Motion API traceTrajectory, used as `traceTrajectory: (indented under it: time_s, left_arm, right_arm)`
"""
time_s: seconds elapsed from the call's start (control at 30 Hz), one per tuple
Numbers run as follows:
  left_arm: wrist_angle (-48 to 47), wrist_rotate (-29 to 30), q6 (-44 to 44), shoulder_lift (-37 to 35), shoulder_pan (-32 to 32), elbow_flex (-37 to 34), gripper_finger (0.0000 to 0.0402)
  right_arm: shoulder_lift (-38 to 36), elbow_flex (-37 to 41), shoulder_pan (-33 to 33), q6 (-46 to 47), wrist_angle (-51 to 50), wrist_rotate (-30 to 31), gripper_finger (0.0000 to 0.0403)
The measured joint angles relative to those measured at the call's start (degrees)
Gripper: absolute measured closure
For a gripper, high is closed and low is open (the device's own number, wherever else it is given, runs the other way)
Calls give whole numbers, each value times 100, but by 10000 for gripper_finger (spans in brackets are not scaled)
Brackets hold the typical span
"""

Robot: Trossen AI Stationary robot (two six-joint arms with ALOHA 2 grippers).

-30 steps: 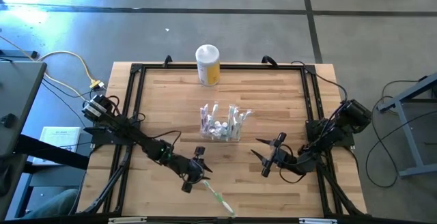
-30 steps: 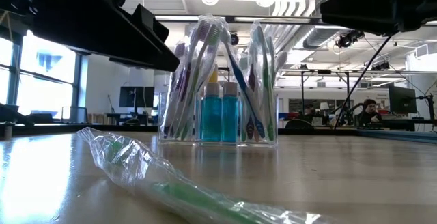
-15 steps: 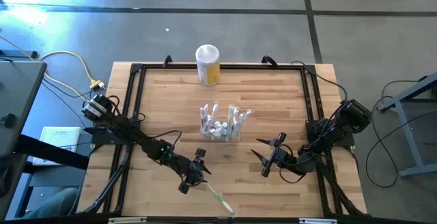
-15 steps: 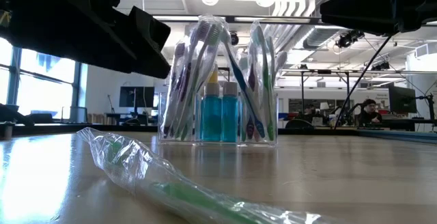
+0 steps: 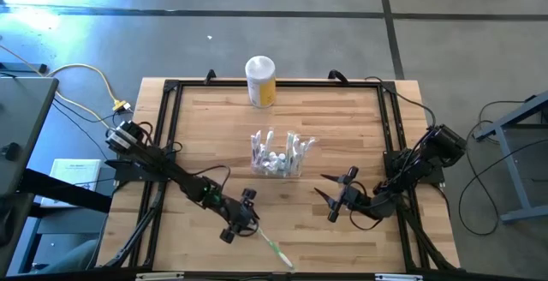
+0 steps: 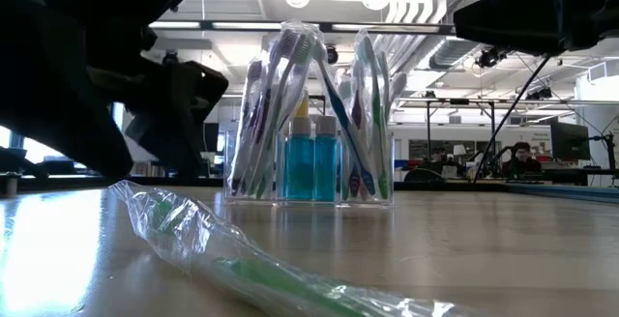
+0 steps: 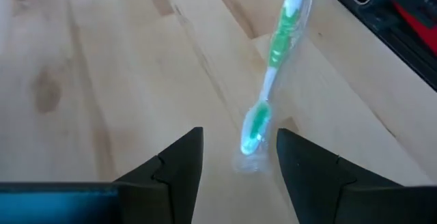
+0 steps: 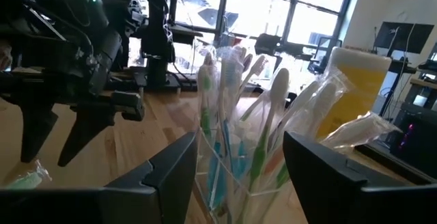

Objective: Pick & Place toothbrushing station
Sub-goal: Put the green toothbrush into the transparent organizer

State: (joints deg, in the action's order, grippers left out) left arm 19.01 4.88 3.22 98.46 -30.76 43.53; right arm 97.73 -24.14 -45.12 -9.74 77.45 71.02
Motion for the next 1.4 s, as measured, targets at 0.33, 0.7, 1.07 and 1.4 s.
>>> traceTrajectory:
  time_s: [0.33, 0.7, 1.07, 1.4]
  left_arm:
    - [1332, -1101, -170, 760, 389, 6, 219]
    - [2539, -2581, -154, 1700, 850, 7, 220]
    - [2489, -2560, -438, 1719, 891, -37, 363]
    - [1890, -2377, -931, 1373, 931, -45, 363]
  right_arm:
    - [2, 0, 0, 708, -672, -25, 192]
    - [2, 0, 0, 717, -665, -74, 192]
    - [2, 0, -101, 717, -658, -73, 192]
    - [2, 0, -101, 972, -602, -487, 192]
